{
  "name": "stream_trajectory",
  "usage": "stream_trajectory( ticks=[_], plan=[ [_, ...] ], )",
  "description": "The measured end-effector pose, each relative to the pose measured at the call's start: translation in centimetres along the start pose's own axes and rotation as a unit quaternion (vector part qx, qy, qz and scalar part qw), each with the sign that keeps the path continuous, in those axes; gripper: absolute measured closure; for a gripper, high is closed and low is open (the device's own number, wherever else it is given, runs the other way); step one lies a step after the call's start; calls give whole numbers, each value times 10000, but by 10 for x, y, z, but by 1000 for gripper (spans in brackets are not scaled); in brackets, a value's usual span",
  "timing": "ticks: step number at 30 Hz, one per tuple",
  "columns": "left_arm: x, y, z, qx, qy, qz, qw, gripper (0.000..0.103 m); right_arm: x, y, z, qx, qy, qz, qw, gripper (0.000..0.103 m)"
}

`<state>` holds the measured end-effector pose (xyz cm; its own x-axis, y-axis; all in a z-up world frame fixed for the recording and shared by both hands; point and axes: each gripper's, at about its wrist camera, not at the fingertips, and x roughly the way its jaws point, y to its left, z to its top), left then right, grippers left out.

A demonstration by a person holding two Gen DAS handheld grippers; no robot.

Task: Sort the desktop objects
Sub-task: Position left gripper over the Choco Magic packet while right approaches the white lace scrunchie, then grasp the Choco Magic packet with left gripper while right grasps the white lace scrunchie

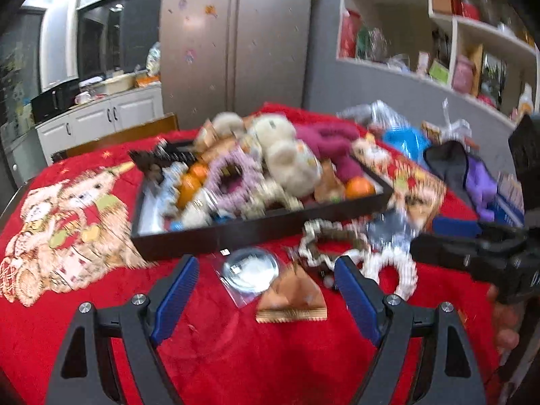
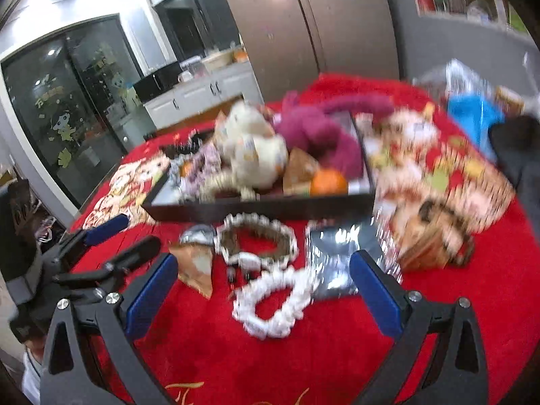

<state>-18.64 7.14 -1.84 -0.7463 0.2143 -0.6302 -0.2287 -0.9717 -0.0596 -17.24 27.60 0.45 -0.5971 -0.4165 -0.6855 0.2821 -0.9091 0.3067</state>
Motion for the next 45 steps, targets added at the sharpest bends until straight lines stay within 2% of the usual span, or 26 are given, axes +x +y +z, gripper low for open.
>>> stream_trajectory(
  ticks=[5, 10, 17, 22, 26, 27, 33, 35, 39, 40, 42, 43, 44, 45],
  plan=[
    [8, -5, -7, 136, 108, 110, 9998, 18, 11, -14, -4, 299, 339, -43, 9990, 0],
    [12, 1, -8, -16, 209, 70, 9998, 18, 19, -23, -4, 616, 469, 193, 9968, 0],
    [18, 2, -9, -28, 320, 47, 9995, 18, 22, -12, -5, 452, 539, 292, 9971, 0],
    [23, 3, -10, -53, 431, 9, 9991, 18, 30, -6, -8, 400, 864, 530, 9940, 0],
    [26, 7, -11, -116, 505, -26, 9987, 18, 35, 2, -13, 180, 938, 271, 9951, 2],
    [26, 8, -11, -135, 512, -33, 9986, 18, 35, 3, -14, 137, 920, 225, 9954, 4],
    [29, 10, -12, -188, 561, -84, 9982, 18, 40, 4, -19, -119, 925, -290, 9952, 34],
    [30, 10, -12, -185, 596, -119, 9980, 18, 44, 5, -20, -222, 936, -444, 9944, 48],
    [27, 8, -13, -120, 547, -49, 9984, 18, 44, 14, -23, -518, 815, -685, 9930, 67],
    [26, 7, -13, -92, 531, -66, 9985, 19, 44, 17, -24, -631, 786, -714, 9923, 74],
    [26, 4, -13, -13, 551, -7, 9985, 33, 43, 23, -25, -781, 725, -718, 9917, 85],
    [26, 4, -14, 24, 599, -20, 9982, 46, 43, 26, -26, -848, 691, -722, 9914, 90],
    [26, 3, -14, 31, 634, -122, 9979, 63, 41, 28, -26, -897, 622, -735, 9913, 91],
    [26, 2, -14, 17, 657, -230, 9976, 70, 39, 30, -26, -931, 527, -764, 9913, 91]
  ],
)
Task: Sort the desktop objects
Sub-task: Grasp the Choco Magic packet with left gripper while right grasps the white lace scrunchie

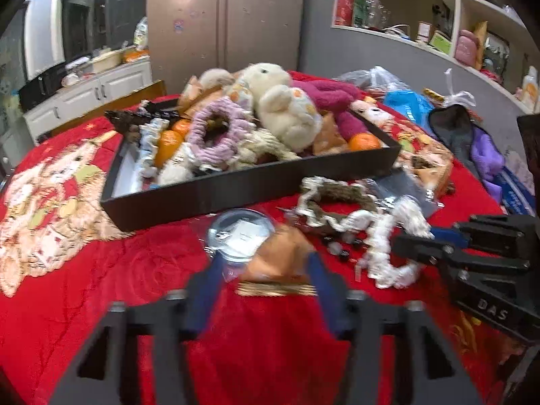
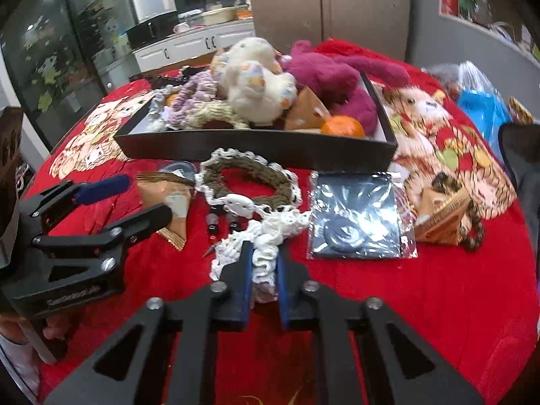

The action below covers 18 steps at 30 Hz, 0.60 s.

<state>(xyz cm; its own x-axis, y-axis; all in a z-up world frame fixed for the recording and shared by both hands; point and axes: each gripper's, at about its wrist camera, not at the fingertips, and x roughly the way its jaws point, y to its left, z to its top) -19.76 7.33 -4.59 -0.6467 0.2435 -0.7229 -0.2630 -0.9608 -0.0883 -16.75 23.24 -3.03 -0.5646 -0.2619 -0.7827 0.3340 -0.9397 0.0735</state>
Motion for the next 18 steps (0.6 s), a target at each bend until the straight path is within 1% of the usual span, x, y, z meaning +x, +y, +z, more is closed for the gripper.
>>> stream_trajectory(
  ticks=[1, 2, 5, 11, 15, 18],
  plan=[
    [-1, -1, 0, 11, 17, -18, 10000, 72, -3, 1, 0, -9, -83, -29, 10000, 91],
    [-2, -4, 0, 65, -3, 26, 10000, 76, -8, 2, 1, -11, -212, -29, 9998, 91],
    [-6, -9, -1, 235, -79, 95, 9996, 80, -14, 5, 3, -26, -418, 26, 9991, 92],
    [-13, -8, 3, 172, -177, -11, 9997, 93, -22, 6, 6, 4, -614, 44, 9981, 91],
    [-15, -8, 4, 195, -219, -7, 9996, 94, -30, 2, 7, 77, -813, 94, 9966, 92],
    [-14, -8, 3, 210, -219, -66, 9995, 94, -31, 1, 8, 119, -832, 68, 9964, 91]
  ],
)
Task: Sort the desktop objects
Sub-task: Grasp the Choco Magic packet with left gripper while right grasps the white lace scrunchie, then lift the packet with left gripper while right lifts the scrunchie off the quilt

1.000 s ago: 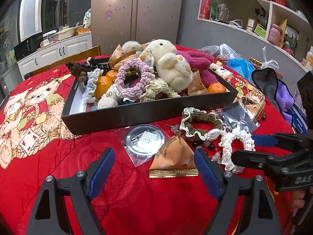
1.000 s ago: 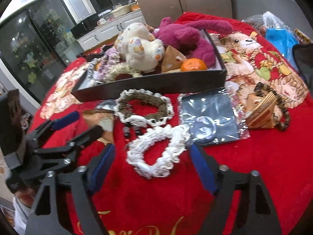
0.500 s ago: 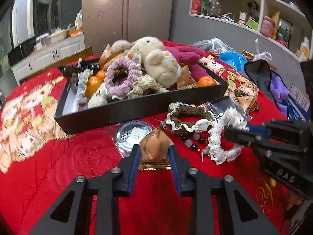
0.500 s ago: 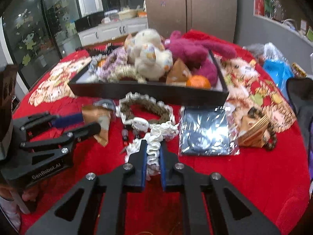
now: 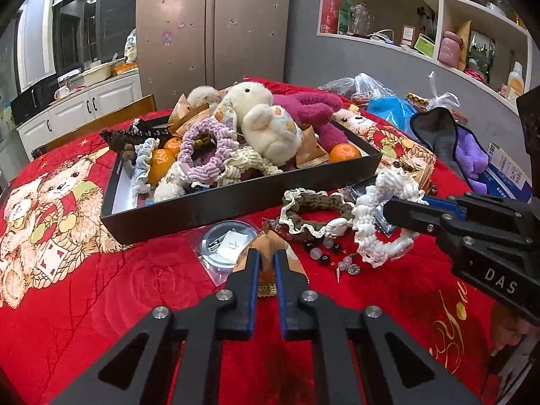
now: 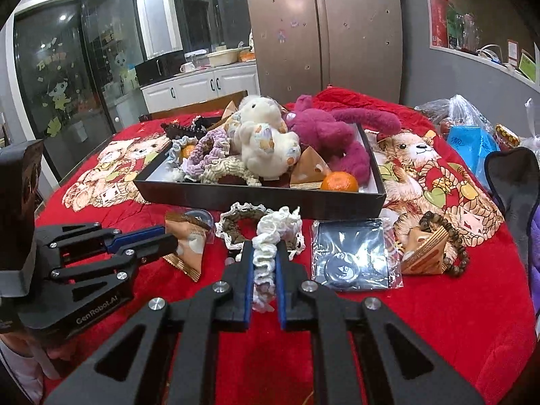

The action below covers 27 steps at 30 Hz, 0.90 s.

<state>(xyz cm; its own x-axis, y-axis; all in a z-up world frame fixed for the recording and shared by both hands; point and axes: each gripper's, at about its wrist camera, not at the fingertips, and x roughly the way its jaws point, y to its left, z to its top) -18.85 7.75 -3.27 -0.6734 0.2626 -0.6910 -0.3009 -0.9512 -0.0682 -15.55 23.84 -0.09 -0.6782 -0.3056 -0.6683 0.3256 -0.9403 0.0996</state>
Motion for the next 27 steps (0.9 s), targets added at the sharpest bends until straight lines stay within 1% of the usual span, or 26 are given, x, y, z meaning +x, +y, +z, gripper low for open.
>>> stream_trajectory(
  ticks=[3, 5, 10, 14, 19, 23, 27],
  plan=[
    [-1, -1, 0, 18, -17, 1, 10000, 95, 0, -1, 0, 13, 21, 21, 10000, 92],
    [-4, -2, 1, 45, -79, 3, 10000, 97, 0, 0, 0, -1, 15, 40, 10000, 91],
    [-15, -1, 4, 20, -250, 40, 9997, 100, -5, -1, 1, 34, -112, 79, 9999, 91],
    [-28, 3, 8, -28, -425, 32, 9991, 101, -15, -1, 4, 60, -358, 137, 9992, 91],
    [-46, 9, 13, -93, -706, 93, 9974, 101, -32, 3, 7, -6, -716, 319, 9969, 91],
    [-45, 12, 15, -126, -676, 81, 9976, 101, -32, 10, 7, -128, -671, 376, 9970, 92],
    [-40, 14, 13, -143, -616, 156, 9979, 101, -31, 11, 7, -157, -621, 415, 9971, 91]
  ],
)
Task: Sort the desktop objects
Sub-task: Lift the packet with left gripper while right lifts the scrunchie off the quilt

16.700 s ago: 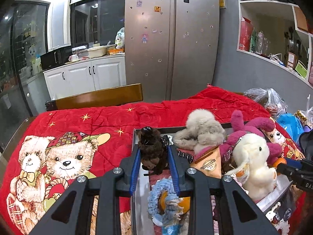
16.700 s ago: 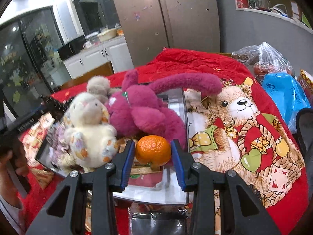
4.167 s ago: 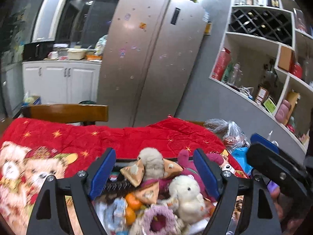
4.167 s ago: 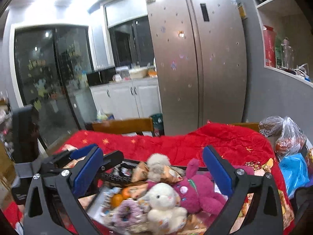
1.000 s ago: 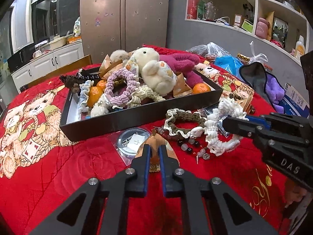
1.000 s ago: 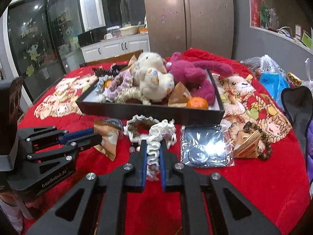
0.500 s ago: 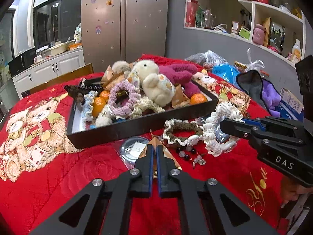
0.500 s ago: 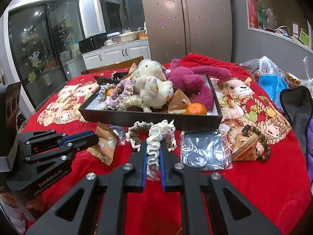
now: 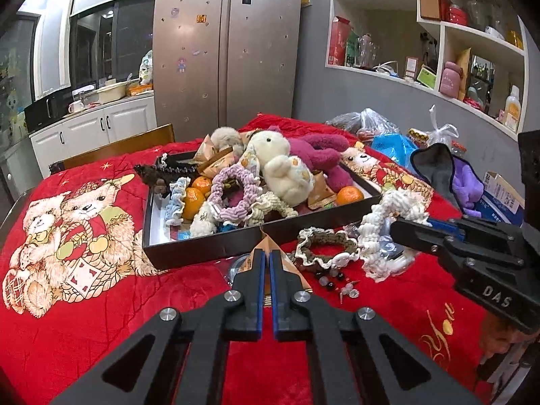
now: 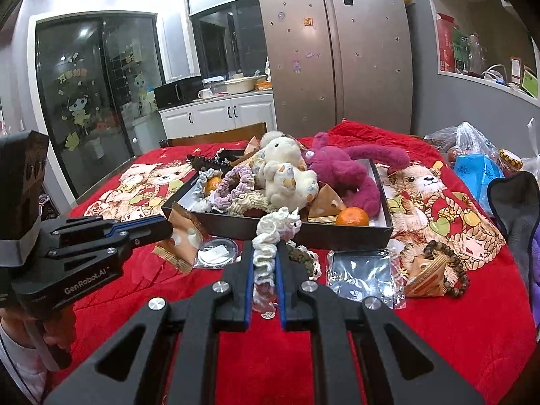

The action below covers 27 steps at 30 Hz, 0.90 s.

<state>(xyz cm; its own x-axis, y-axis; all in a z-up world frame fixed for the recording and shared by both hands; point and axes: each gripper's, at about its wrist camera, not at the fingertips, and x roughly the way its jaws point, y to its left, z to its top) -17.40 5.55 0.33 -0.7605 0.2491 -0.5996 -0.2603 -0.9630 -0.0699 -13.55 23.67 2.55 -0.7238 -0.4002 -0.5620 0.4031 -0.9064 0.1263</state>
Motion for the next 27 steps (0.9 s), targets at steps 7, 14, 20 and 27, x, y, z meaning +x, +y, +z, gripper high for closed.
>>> stream_trajectory(
  ticks=[7, 14, 20, 27],
  plan=[
    [2, 1, -2, -6, 34, 4, 10000, 101, 2, 0, -1, -14, 12, -14, 10000, 91],
    [-5, 1, 2, 23, -48, 30, 10000, 101, -2, 3, 0, -94, -97, -28, 9999, 91],
    [-17, 0, 19, -19, -258, 16, 9997, 103, -8, 8, 9, -114, -255, 72, 9996, 91],
    [-24, 6, 39, -46, -231, 44, 9997, 103, -14, 15, 47, -165, -381, 54, 9991, 91]
  ],
)
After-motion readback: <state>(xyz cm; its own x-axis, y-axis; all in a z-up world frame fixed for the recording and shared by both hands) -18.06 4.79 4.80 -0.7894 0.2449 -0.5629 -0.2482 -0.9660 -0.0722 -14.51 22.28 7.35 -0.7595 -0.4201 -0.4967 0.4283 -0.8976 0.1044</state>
